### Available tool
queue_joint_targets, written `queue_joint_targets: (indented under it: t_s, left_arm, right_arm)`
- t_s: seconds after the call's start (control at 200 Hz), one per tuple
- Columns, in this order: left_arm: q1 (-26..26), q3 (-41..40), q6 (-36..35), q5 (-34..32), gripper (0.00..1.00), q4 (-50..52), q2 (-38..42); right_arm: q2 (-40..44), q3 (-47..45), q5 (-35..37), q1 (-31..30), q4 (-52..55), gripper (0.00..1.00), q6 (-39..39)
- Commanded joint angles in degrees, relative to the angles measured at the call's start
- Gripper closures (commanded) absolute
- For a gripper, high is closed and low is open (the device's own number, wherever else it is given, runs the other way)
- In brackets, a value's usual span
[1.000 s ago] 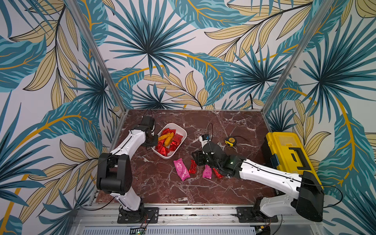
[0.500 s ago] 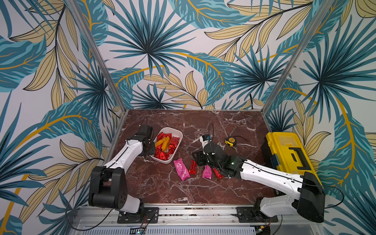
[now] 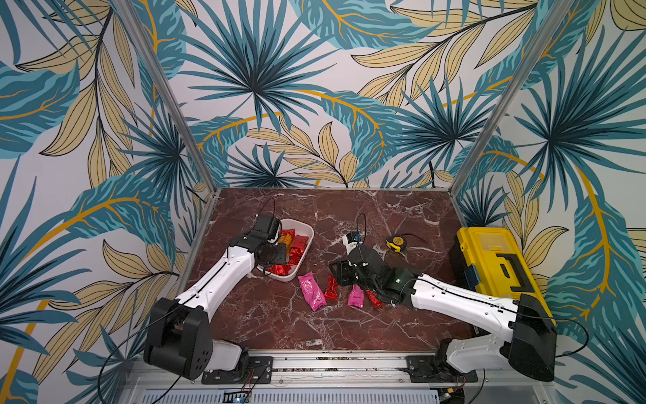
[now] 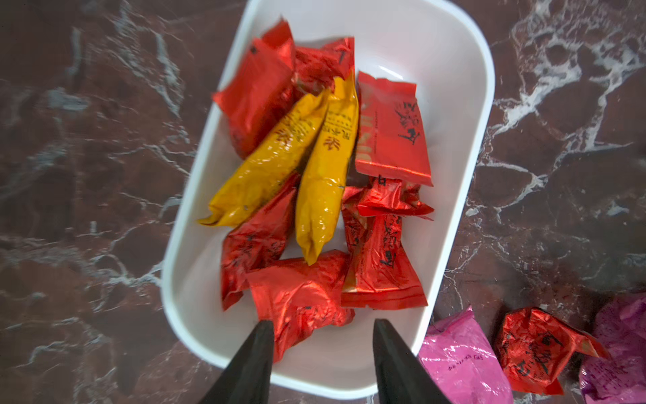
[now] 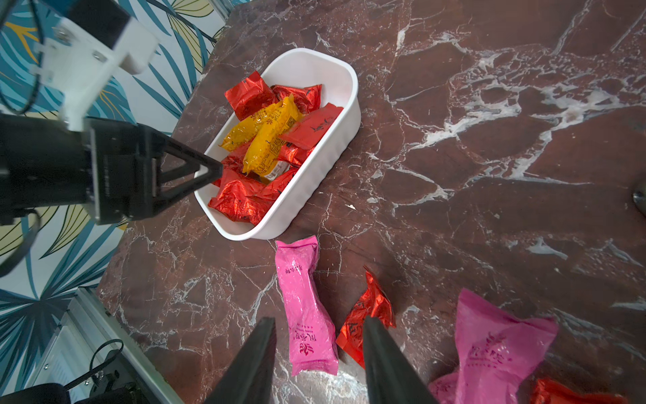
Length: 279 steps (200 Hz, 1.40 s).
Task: Take the tea bags out of the storage box
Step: Adjust the storage box at the center of the board, then pick up the tea bag from the storage box.
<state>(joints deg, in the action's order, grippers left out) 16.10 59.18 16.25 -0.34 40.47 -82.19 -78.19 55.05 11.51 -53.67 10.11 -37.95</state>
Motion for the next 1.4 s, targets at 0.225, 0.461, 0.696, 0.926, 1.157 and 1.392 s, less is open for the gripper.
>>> queue_joint_targets:
  t_s: [0.225, 0.461, 0.696, 0.926, 1.157, 1.392]
  left_arm:
    - [0.33, 7.54, -1.49, -2.35, 0.50, -3.91, -11.10]
    - [0.25, 9.41, -1.08, -7.34, 0.56, -4.20, -14.57]
    - [-0.05, 10.82, -1.42, -7.84, 0.73, -4.43, -16.79]
    - [-0.09, 11.13, -1.31, -6.64, 0.98, -4.36, -16.97]
    - [-0.01, 11.21, -1.09, -6.85, 1.00, -3.17, -12.61]
    - [-0.04, 9.99, -0.61, -6.34, 1.00, -1.47, -4.97]
  right_arm:
    - [-0.21, -0.29, 0.23, 0.05, 0.39, 0.54, -2.24]
    - [-0.43, -0.10, 0.69, 0.00, 1.14, 0.54, -2.17]
    - [-0.82, 0.48, 0.67, 0.04, 1.30, 0.54, -1.90]
    - [-1.04, 1.32, 0.70, 0.06, 1.58, 0.54, -1.43]
    - [-1.24, 1.82, 0.46, 0.12, 1.57, 0.54, -1.27]
    - [-1.52, 2.32, 0.12, 0.13, 1.01, 0.54, -1.42]
